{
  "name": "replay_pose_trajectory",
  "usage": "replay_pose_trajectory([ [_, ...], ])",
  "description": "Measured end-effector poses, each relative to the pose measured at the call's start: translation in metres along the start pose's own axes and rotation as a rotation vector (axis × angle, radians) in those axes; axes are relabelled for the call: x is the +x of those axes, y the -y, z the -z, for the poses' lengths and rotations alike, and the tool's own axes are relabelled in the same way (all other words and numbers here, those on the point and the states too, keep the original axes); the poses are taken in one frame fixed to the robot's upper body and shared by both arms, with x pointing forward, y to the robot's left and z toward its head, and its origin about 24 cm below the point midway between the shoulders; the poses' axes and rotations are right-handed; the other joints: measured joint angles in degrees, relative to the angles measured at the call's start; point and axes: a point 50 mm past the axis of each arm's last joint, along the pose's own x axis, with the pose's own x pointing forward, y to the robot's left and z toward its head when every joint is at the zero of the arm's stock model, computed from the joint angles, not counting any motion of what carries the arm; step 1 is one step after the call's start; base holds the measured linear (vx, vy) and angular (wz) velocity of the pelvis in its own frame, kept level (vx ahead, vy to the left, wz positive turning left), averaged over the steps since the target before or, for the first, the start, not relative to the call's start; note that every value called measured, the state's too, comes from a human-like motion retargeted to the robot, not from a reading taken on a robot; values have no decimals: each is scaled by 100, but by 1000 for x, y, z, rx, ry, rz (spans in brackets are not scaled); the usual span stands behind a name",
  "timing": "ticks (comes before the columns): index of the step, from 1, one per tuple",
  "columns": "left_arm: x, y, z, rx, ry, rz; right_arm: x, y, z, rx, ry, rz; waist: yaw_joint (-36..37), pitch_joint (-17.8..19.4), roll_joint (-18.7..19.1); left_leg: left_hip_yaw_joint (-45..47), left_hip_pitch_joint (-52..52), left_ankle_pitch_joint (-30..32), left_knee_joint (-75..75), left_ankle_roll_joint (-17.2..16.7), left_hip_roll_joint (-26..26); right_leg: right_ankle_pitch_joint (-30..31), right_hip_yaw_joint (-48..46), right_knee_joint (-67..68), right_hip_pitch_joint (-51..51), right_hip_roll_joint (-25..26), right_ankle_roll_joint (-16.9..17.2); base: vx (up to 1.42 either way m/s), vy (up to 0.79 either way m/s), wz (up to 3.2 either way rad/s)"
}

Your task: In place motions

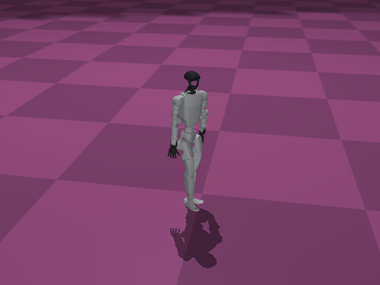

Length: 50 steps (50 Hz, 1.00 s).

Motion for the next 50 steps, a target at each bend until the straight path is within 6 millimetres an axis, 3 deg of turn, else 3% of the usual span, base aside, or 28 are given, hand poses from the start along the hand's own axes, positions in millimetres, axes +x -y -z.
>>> replay_pose_trajectory([
  [7, 0, 1, -4, -9, 15, 4, 0, 1, 14, 38, -52, 5, 94, -116, 74, 939, 106, -244, -41, -198, 228, -378, -2622, -438, 732, -405, 324, -20, 21, -176],
  [11, -2, -2, -12, 2, 34, -5, 1, -6, 22, 92, -85, -20, 207, -231, -33, 1394, 213, -378, -29, -308, 182, 192, -3196, -746, 980, -569, 663, -23, 19, -162],
  [14, -3, -5, -18, 5, 50, -8, 1, -15, 26, 131, -105, -51, 270, -296, -108, 1706, 324, -457, 10, -409, 175, 866, -2739, -869, 920, -707, 802, -27, 17, -147],
  [21, -6, -4, -38, 30, 98, -7, 2, -29, 25, 187, -99, -108, 550, -464, -144, 2520, 499, -480, 147, -637, 325, 783, -1613, -983, 674, -416, 690, -31, 14, -128],
  [32, -10, 4, -63, 94, 172, 13, 2, -21, 19, 15, -98, -84, -327, -542, -3, 2119, 570, -247, 531, -742, 731, 769, -1662, -1274, 586, -185, 600, -24, 11, 2],
  [36, -9, 6, -62, 99, 173, 17, 2, -15, 15, -37, -80, -66, -822, -512, -108, 1656, 522, -63, 1032, -510, 906, 775, -1912, -1366, 696, -297, 616, -19, 14, 41],
  [40, -9, 2, -62, 94, 210, -38, 1, -13, 15, -35, -73, -78, -1052, -564, -437, 985, 153, -256, 2228, 318, 992, 839, -1820, -1376, 846, -678, 687, -11, 13, -16],
  [45, -9, 0, -65, 58, 266, -152, 1, -9, 23, 40, -99, -79, -463, -560, -714, -377, -665, -525, 3655, 225, 586, 851, -1039, -1315, 870, -720, 651, -13, 17, -160],
  [47, -10, 0, -66, 39, 280, -181, 0, -5, 25, 76, -107, -60, 235, -551, -829, -97, -543, -549, 3546, 145, 435, 795, -296, -1191, 837, -736, 725, -16, 19, -308],
  [50, -9, 2, -65, 34, 282, -186, -1, -1, 27, 128, -108, -39, 537, -440, -867, -336, -567, -489, 3334, 157, 107, 858, 41, -1148, 871, -767, 768, -13, 15, -158],
])
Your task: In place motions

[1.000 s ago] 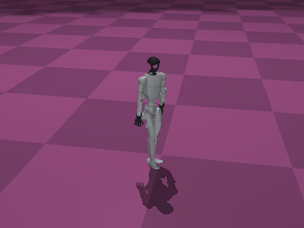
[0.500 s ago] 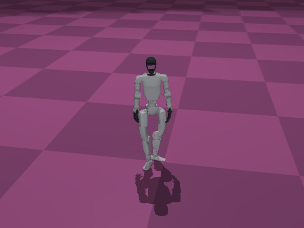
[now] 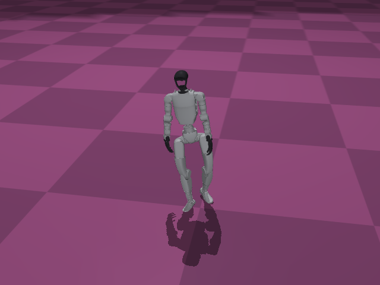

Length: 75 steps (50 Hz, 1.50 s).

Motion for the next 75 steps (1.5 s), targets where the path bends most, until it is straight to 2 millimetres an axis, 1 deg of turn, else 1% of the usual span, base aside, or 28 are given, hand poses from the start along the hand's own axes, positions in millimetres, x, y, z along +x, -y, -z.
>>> replay_pose_trajectory([
  [3, 0, 4, 9, 5, -42, 39, -1, 4, -1, 29, 10, 8, 116, 54, 95, -489, -144, 70, -272, -79, -324, 65, 227, 9, 6, 78, 30, -7, 13, -106],
  [7, -2, 8, 21, 20, -100, 86, -2, 8, -6, 32, 34, 20, 112, 83, 281, -1018, -332, -24, -541, -185, -590, 129, 469, 37, -40, 232, 37, -6, 7, -80],
  [10, -3, 10, 29, 53, -149, 126, -2, 6, -11, 34, 53, 27, 148, 180, 418, -1601, -326, -29, -969, -414, -849, 158, 720, 65, -17, 430, -21, -3, 2, -94],
  [12, -3, 11, 32, 81, -169, 138, -1, 2, -10, 37, 52, 13, 253, 253, 488, -1842, -153, 95, -1507, -475, -956, 151, 918, 78, 54, 628, -90, 5, -3, -104],
  [13, -4, 11, 34, 93, -177, 140, 0, -1, -8, 35, 46, 2, 307, 267, 504, -1819, -38, 239, -1825, -397, -977, 131, 1022, 55, 118, 762, -157, 14, -5, -119],
  [15, -4, 11, 39, 121, -192, 137, 1, -7, -4, 18, 26, -27, 520, 204, 506, -1624, 222, 527, -2351, -130, -1057, 100, 1351, -21, 237, 1060, -307, 23, -6, -143],
  [17, -5, 9, 44, 162, -205, 120, 2, -12, 0, -16, -6, -47, 611, -3, 592, -698, 359, 608, -2591, -390, -638, 98, 1620, 3, 161, 1236, -327, 21, -8, -148],
  [18, -5, 8, 45, 187, -208, 110, 2, -16, 1, -27, -17, -49, 740, -71, 597, -555, 393, 659, -2718, -416, -597, 112, 1827, 31, 140, 1242, -272, 11, -9, -135],
  [20, -4, 5, 41, 253, -201, 86, 3, -20, 1, -9, -17, -40, 756, -76, 603, -256, 573, 726, -2949, -389, -595, 111, 1871, 55, 195, 1201, -173, 5, -6, -59],
  [22, -3, 3, 35, 302, -183, 79, 3, -22, 3, 13, -8, -47, 796, -93, 548, -203, 700, 725, -3065, -377, -665, 127, 1901, 44, 243, 1227, -218, 11, -4, -21],
  [24, -3, 4, 30, 324, -170, 95, 4, -25, 7, 9, -19, -73, 861, -223, 526, -155, 723, 682, -3108, -359, -705, 128, 1976, 17, 242, 1281, -243, 22, -9, -28],
  [25, -3, 5, 29, 325, -169, 109, 4, -26, 10, -2, -32, -88, 891, -313, 521, -143, 686, 663, -3096, -351, -703, 129, 2022, 13, 226, 1269, -209, 20, -10, -25],
  [27, -2, 10, 26, 292, -167, 141, 4, -26, 11, -21, -50, -91, 909, -375, 535, -129, 663, 624, -3040, -355, -635, 129, 2021, 23, 258, 1172, -56, 13, -6, -8],
  [30, -2, 19, 16, 198, -138, 205, 3, -20, 6, -22, -44, -71, 632, -299, 543, -380, 721, 606, -2992, -299, -664, 171, 1745, 112, 249, 1066, 41, 6, -2, 69],
  [33, -3, 27, 11, 107, -120, 281, 2, -17, -1, -26, -11, -66, -123, -317, 566, -1045, 692, 649, -2937, -249, -795, 224, 1071, 89, 218, 994, 2, 9, -6, 163],
  [35, -3, 29, 12, 74, -127, 298, 1, -15, -6, -35, 12, -60, -171, -390, 572, -1023, 684, 634, -2958, -242, -806, 226, 1085, 66, 221, 1005, 14, 6, -6, 23],
  [38, -3, 25, 13, 88, -131, 277, 0, -14, -14, -21, 48, -49, -103, -427, 580, -909, 689, 617, -2993, -252, -780, 245, 1203, 76, 209, 997, 78, 2, -6, -38],
  [43, -3, 16, 19, 169, -159, 245, 0, -15, -21, 12, 79, -64, -95, -444, 582, -847, 688, 585, -3005, -246, -772, 293, 1264, 72, 192, 990, 133, 1, -5, -13],
  [48, -5, 12, 34, 182, -212, 236, 0, -19, -22, 9, 78, -77, -42, -471, 565, -772, 681, 551, -3013, -236, -782, 333, 1338, 63, 185, 995, 163, 1, -2, -12],
  [52, -7, 15, 47, 137, -256, 248, 0, -22, -20, -10, 69, -84, 393, -504, 540, -331, 703, 490, -3059, -263, -708, 346, 1790, 97, 171, 1038, 228, 3, -5, -97],
  [55, -8, 17, 54, 105, -273, 249, 1, -23, -16, -17, 56, -86, 778, -532, 523, 61, 756, 437, -3114, -327, -639, 360, 2185, 135, 127, 1126, 210, 2, -4, -113],
  [60, -8, 16, 56, 86, -267, 240, 2, -24, -12, 1, 40, -86, 1122, -542, 553, 390, 734, 421, -3114, -422, -503, 389, 2552, 151, 71, 1235, 182, 1, -6, -60],
  [63, -7, 13, 50, 103, -244, 242, 2, -25, -12, 32, 43, -82, 1275, -498, 595, 405, 614, 452, -3049, -435, -398, 419, 2606, 164, 29, 1248, 135, 1, -12, -17],
  [67, -4, 8, 31, 149, -188, 236, 2, -25, -9, 81, 46, -84, 1516, -396, 591, 332, 427, 519, -2939, -434, -312, 365, 2568, 186, 9, 1188, 106, 5, -15, 23],
  [72, -1, 10, -5, 195, -69, 235, 3, -26, 1, 156, 26, -98, 2107, -205, 484, 43, 80, 688, -2736, -416, -292, 230, 2259, 172, 105, 981, 176, 11, -14, 69],
  [73, -1, 12, -13, 201, -41, 238, 3, -26, 3, 169, 20, -101, 2229, -165, 473, -91, -37, 744, -2659, -419, -282, 176, 2139, 152, 159, 915, 231, 8, -9, 155],
  [75, -1, 16, -30, 222, 17, 254, 4, -24, 8, 208, 13, -103, 2239, -15, 425, -628, -245, 829, -2479, -384, -460, 138, 1582, 167, 166, 749, 257, 22, -8, 310],
])
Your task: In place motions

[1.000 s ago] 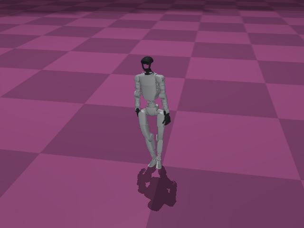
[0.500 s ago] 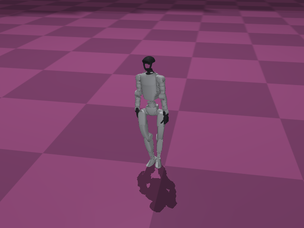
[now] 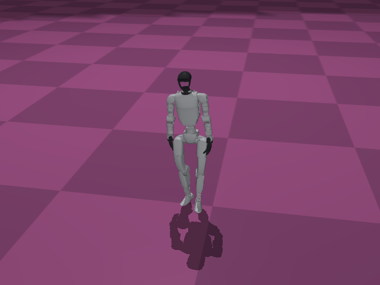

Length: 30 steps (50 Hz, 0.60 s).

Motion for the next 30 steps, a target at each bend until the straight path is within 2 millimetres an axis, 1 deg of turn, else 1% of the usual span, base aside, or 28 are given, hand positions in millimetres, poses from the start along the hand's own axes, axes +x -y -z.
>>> replay_pose_trajectory([
  [2, 0, 0, -15, 35, 41, 13, 0, 4, 5, 23, -12, 5, -716, 199, -63, -1132, -112, 55, 130, 70, -567, 14, -1280, -129, 64, -142, -178, 29, -5, 529],
  [3, -1, 0, -19, 49, 52, 16, 0, 6, 10, 13, -28, 11, -850, 250, -70, -1388, -141, -7, 180, 65, -690, -11, -1662, -164, 117, -223, -152, 24, -4, 420],
  [4, -1, 0, -21, 60, 58, 15, -1, 8, 15, -7, -45, 18, -837, 279, -97, -1409, -156, -110, 196, 66, -741, -52, -1896, -185, 174, -300, -105, 29, -3, 299],
  [6, -1, -3, -21, 81, 60, 1, -1, 13, 24, -58, -83, 33, -704, 295, -180, -1131, -167, -366, 192, 94, -748, -146, -2271, -217, 267, -436, -19, 34, -4, 245],
  [8, -2, -8, -14, 86, 50, -33, -2, 17, 30, -111, -119, 54, -595, 271, -267, -673, -155, -656, 199, 138, -677, -234, -2661, -225, 320, -566, 67, 25, -8, 246],
  [10, -3, -13, -2, 59, 32, -81, -2, 20, 33, -161, -139, 77, -541, 234, -355, 225, -61, -912, 214, 108, -423, -313, -3042, -220, 369, -679, 163, 28, -13, 237],
  [11, -4, -17, 6, 22, 27, -115, -2, 21, 31, -187, -136, 87, -551, 200, -415, 856, 15, -990, 254, 77, -230, -342, -3209, -213, 371, -735, 211, 22, -15, 227],
  [13, -6, -23, 24, -69, 3, -176, -2, 23, 26, -221, -122, 103, -635, 127, -506, 2036, 232, -1049, 302, 42, 111, -391, -3534, -216, 400, -822, 311, 30, -15, 224],
  [15, -9, -25, 47, -202, -44, -234, -3, 24, 18, -242, -93, 111, -841, 18, -577, 2759, 402, -999, 381, 35, 352, -421, -3890, -226, 430, -883, 415, 39, -14, 217],
  [17, -12, -22, 71, -341, -109, -268, -4, 24, 7, -239, -55, 113, -984, -104, -611, 2948, 467, -611, 415, 4, 530, -421, -4174, -222, 457, -920, 500, 28, -14, 159],
  [18, -14, -20, 83, -406, -139, -280, -4, 24, 2, -231, -34, 112, -986, -149, -586, 2904, 477, -277, 350, -105, 588, -421, -4242, -206, 464, -887, 532, 28, -12, 95],
  [20, -17, -13, 103, -519, -192, -297, -5, 24, -10, -203, 13, 110, -922, -197, -501, 2707, 562, -118, 64, -464, 604, -415, -4328, -166, 487, -782, 572, 27, -9, 45],
  [22, -19, -4, 117, -593, -231, -300, -7, 24, -22, -173, 65, 108, -764, -187, -488, 2252, 543, -165, -210, -356, 346, -364, -4297, -125, 540, -785, 607, 30, -7, -1],
  [25, -20, 11, 132, -644, -270, -285, -10, 23, -39, -140, 137, 99, -682, -206, -400, 2512, 652, -107, -577, -168, 174, -287, -4344, -53, 599, -765, 668, 28, -8, 10],
  [28, -18, 20, 134, -638, -264, -257, -13, 18, -57, -118, 208, 84, -667, -175, -370, 2254, 651, -71, -755, -96, 28, -214, -4383, 9, 649, -797, 717, 24, -10, 22],
  [30, -16, 22, 132, -610, -246, -246, -15, 14, -67, -100, 251, 70, -732, -186, -363, 2162, 617, -86, -758, -60, -15, -162, -4499, 25, 695, -830, 757, 25, -11, 59],
])
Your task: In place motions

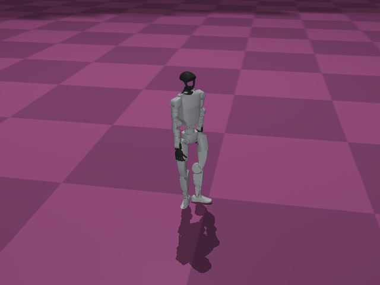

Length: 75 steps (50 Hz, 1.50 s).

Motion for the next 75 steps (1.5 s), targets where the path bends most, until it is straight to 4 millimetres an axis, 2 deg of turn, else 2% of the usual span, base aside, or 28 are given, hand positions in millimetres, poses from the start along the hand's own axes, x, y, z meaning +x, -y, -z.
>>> replay_pose_trajectory([
  [3, 0, 2, -10, 62, 44, -7, 0, -4, -7, 19, 42, -5, -42, -4, -6, -245, -32, -62, 34, 57, -89, 105, -199, 37, 105, -48, 64, 29, -11, 64],
  [7, -1, 8, -35, 131, 132, -14, 0, -3, -5, -12, 43, 15, 100, 59, 37, -495, -2, -169, 44, 91, -130, 269, -323, 332, 229, -135, 80, 26, -10, 38],
  [10, -3, 14, -56, 155, 198, 18, 0, 1, 1, -92, 17, 40, 119, 78, 242, -611, -19, -230, 63, 80, 58, 390, -209, 996, 155, -244, -216, 25, -14, 42],
  [12, -5, 18, -70, 169, 219, 54, 0, 3, 5, -148, -14, 62, 5, 86, 425, -785, -73, -220, 77, 77, 211, 333, 243, 1774, -140, -387, -445, 17, -15, 75],
  [15, -8, 23, -85, 205, 207, 117, 0, 3, 13, -179, -67, 84, -215, 145, 491, -1060, -155, -152, 89, 116, 227, -21, 1662, 2853, -865, -421, 14, 11, -16, 102],
  [17, -11, 25, -91, 235, 181, 159, 0, 1, 19, -160, -93, 81, -406, 209, 555, -1308, -225, -90, 116, 146, 270, -188, 2351, 3066, -1180, -95, 233, 3, -20, 125],
  [23, -16, 22, -108, 319, 189, 214, 2, -14, 30, -90, -116, 29, -950, 218, 585, -1887, -494, 41, 167, 169, 246, -651, 3710, 2414, -1717, 813, 400, 0, -21, 111],
  [26, -16, 21, -110, 358, 206, 192, 2, -21, 37, -53, -131, 6, -1137, 251, 443, -2145, -521, 55, 222, 171, 59, -799, 4165, 1666, -1770, 971, 293, -2, -13, 100],
  [28, -15, 22, -107, 375, 200, 179, 2, -25, 45, -33, -150, -4, -1151, 317, 276, -2279, -408, 35, 236, 202, -160, -396, 4230, 1025, -1649, 937, -134, 1, -5, 76],
  [30, -13, 22, -101, 377, 181, 174, 1, -27, 52, -27, -176, -18, -1007, 293, 100, -2261, -316, 18, 217, 217, -336, -481, 4621, 710, -1466, 1004, -147, 6, 2, 5],
  [32, -11, 24, -90, 367, 155, 179, 0, -28, 59, -38, -209, -35, -699, 220, -15, -2113, -283, -19, 221, 213, -411, -363, 3964, 601, -1360, 680, -192, 3, 4, -4],
  [34, -8, 28, -79, 333, 133, 165, -1, -28, 62, -53, -230, -40, -677, 267, 36, -2267, -233, -14, 260, 216, -398, -317, 3746, 460, -1226, 669, -190, -1, 5, 38],
  [35, -7, 31, -73, 298, 125, 152, -1, -26, 61, -69, -234, -35, -531, 303, 34, -2158, -177, -35, 258, 211, -363, -301, 3841, 428, -1160, 676, -179, -2, 6, 18],
  [36, -6, 31, -68, 259, 123, 143, -1, -24, 58, -87, -230, -28, -688, 305, 77, -2311, -112, -59, 251, 198, -367, -291, 3658, 344, -1090, 680, -208, -2, 7, 87],
  [40, -3, 26, -45, 169, 84, 131, 1, -21, 48, -147, -200, -11, -2038, 27, 290, -3560, 233, -187, 53, 19, -474, -436, 2514, 156, -935, 470, -150, 4, 6, 260],
  [41, -3, 25, -41, 160, 70, 123, 1, -21, 45, -145, -186, -11, -2141, -21, 298, -3667, 256, -186, 32, -25, -468, -453, 2415, 154, -920, 419, -132, 2, 7, 97],
  [42, -2, 23, -38, 150, 58, 113, 2, -22, 41, -142, -169, -13, -2041, -26, 294, -3551, 195, -156, 75, -6, -452, -440, 2518, 142, -916, 460, -152, 1, 8, -152],
  [43, -2, 21, -36, 135, 49, 99, 2, -24, 37, -135, -148, -20, -1531, 58, 265, -2989, -33, -65, 244, 138, -417, -364, 3024, 108, -930, 688, -247, 2, 7, -244],
  [45, -2, 15, -34, 139, 31, 71, 3, -26, 30, -107, -110, -33, -1207, 56, 144, -2677, -190, -40, 417, 155, -417, -360, 3358, 101, -953, 775, -321, -1, 5, -170],
  [50, -3, 8, -43, 180, 45, 48, 4, -25, 12, -96, -43, -51, -978, 12, -7, -2514, -272, -246, 775, 62, -393, -458, 3547, 418, -1118, 542, -148, -12, 4, -26],
  [55, -5, 15, -59, 192, 75, 71, 2, -15, -3, -153, 25, -50, -656, 171, -154, -2634, -369, -260, 1288, 66, -475, -353, 3958, 548, -1175, 404, -62, -13, 10, -82],
  [59, -7, 25, -66, 177, 100, 96, 0, -7, -7, -185, 41, -34, -504, 197, -136, -3839, -515, -161, 1460, 190, -745, -228, 4409, 644, -1305, 417, -15, -10, 14, -127],
  [62, -7, 28, -70, 192, 119, 116, 0, -2, -6, -173, 40, -22, -449, 198, -80, -4761, -535, -107, 1442, 54, -894, -134, 4790, 713, -1423, 520, -10, -9, 14, -154],
  [65, -8, 28, -75, 232, 132, 121, -1, 1, -2, -132, 26, -14, -473, 222, -22, -5046, -481, -152, 1355, -56, -887, -12, 5162, 779, -1538, 622, 2, -11, 15, -154],
  [70, -10, 28, -83, 303, 138, 124, -2, 10, 9, -42, -9, 8, -869, 217, 195, -4357, -332, -312, 971, 282, -677, 295, 5495, 749, -1733, 852, -86, -12, 18, -117],
  [75, -12, 22, -94, 312, 169, 139, -4, 19, 10, -7, -28, 51, -1301, 338, 324, -3407, -262, -449, 750, 277, -346, 431, 5897, 679, -2045, 1048, -155, -21, 24, -181],
])
